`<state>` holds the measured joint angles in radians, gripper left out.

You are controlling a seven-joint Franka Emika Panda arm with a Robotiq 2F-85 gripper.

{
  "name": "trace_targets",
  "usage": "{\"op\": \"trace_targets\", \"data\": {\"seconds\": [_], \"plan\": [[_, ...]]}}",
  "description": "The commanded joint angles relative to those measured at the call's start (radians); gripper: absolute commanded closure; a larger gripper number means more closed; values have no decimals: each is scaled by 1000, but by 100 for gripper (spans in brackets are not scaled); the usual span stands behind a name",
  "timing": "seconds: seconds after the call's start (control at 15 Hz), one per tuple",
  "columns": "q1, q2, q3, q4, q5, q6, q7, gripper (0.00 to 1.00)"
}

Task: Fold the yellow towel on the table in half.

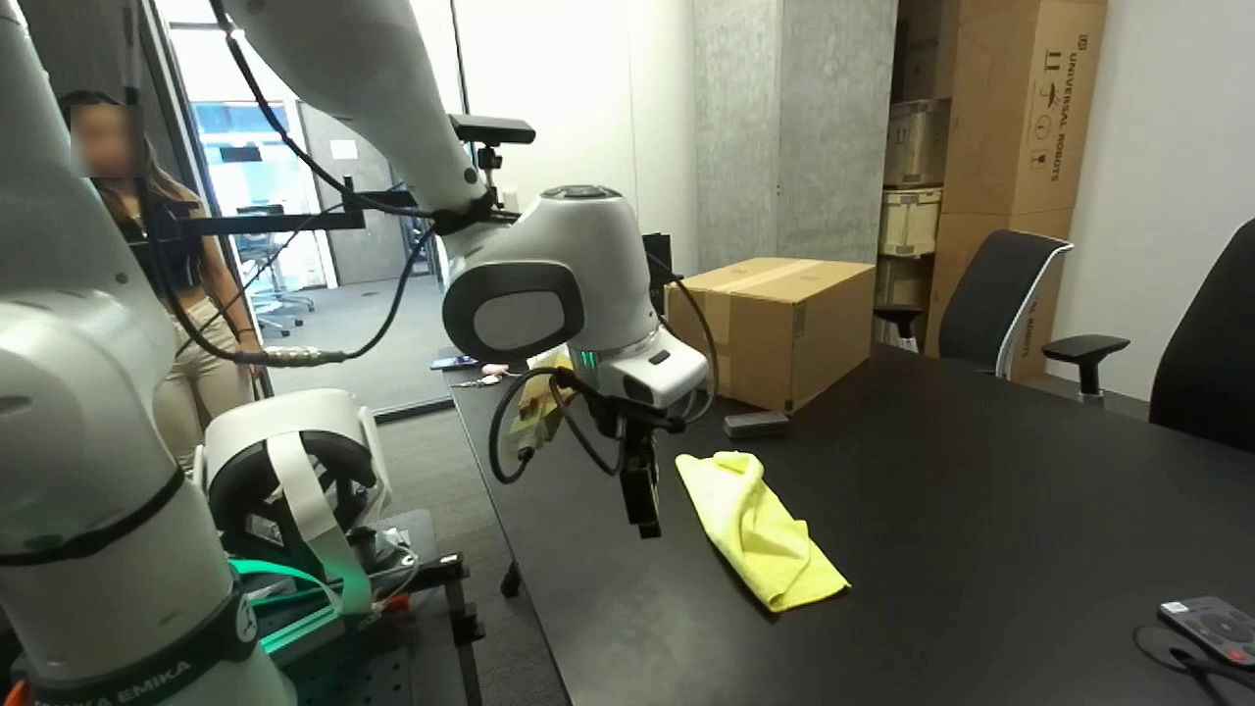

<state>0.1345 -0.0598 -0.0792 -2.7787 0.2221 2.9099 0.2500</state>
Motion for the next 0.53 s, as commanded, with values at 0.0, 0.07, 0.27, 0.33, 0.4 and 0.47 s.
{"op": "trace_targets", "data": {"seconds": [0.0,0.07,0.27,0.33,0.4,0.47], "plan": [[-37,-157,4,13,84,-105,-156,0],[-44,-191,-1,22,84,-134,-171,0],[-82,-296,-12,35,47,-251,-189,0],[-101,-370,-9,-8,26,-303,-185,0],[-121,-402,-8,-2,7,-364,-180,0],[-150,-417,-2,35,-28,-447,-160,0]]}}
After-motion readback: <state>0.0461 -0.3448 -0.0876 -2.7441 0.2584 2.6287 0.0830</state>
